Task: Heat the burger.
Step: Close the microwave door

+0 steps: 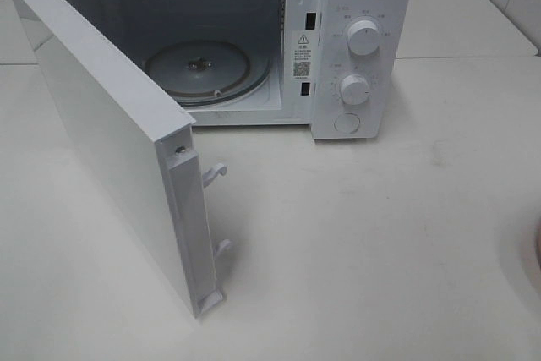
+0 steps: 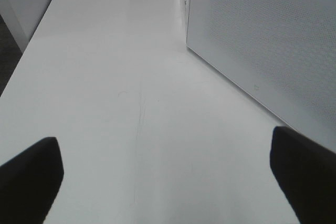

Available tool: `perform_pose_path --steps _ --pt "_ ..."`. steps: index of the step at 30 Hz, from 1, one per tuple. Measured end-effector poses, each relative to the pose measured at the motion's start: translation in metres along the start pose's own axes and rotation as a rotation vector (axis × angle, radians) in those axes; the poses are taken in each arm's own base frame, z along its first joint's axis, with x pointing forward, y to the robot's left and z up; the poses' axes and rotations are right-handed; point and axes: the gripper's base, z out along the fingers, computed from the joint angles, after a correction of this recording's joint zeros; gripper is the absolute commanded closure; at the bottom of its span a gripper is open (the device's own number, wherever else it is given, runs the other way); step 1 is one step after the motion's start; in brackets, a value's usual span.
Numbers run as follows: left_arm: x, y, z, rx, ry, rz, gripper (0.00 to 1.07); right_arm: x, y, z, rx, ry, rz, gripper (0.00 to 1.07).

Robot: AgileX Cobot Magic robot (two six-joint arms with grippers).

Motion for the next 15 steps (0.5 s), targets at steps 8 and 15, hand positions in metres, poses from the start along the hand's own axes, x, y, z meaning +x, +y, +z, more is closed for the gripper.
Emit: perform_pose_path --steps 8,15 --pt "0.0 0.0 0.0 0.0 0.0 0.0 0.07 0.016 -0.008 -0.007 0.012 -0.09 0.06 0.31" --pt "0.0 0.0 0.0 0.0 0.0 0.0 0.07 0.026 -0.014 -0.012 0.064 -0.196 0.132 0.31"
